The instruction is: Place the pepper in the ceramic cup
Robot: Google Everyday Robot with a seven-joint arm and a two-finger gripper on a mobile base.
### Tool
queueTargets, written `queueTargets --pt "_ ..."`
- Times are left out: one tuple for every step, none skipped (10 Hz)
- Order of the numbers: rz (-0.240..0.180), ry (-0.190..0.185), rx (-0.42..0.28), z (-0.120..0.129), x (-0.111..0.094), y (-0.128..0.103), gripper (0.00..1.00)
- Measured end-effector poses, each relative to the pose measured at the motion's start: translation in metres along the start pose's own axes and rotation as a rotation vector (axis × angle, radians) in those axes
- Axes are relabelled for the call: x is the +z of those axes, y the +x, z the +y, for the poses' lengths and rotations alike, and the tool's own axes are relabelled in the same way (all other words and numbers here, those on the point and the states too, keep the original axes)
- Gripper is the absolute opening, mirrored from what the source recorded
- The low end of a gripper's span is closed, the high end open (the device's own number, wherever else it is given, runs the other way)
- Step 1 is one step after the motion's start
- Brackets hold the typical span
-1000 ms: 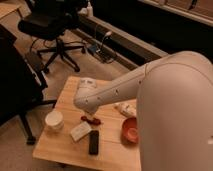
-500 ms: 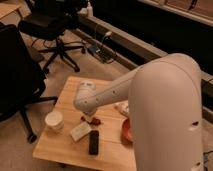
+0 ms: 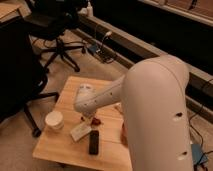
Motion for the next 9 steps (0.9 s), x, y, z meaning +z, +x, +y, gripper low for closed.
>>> queueTargets --pt "0.001 -0.002 0.002 0.001 0.003 0.002 0.65" --pt "-0.001 -0.003 0.003 0.001 0.005 0.001 0.65" --pt "-0.003 -0.002 0.007 0.000 0.007 0.001 0.65" --pt "-0.001 -0.002 0.013 -0.001 0.008 0.001 0.65" --pt "0.002 -0.003 0.019 -0.002 0.010 0.002 0.65" --pt "0.009 -0.003 0.026 -0.003 0.011 0.004 0.63" --pt "0.015 -0.004 0.032 -0.004 0.013 0.005 0.57" --pt "0.021 -0.004 0.037 -0.004 0.014 0.006 0.49" --pt "0.030 -0.005 0.042 -0.006 0.016 0.008 0.38"
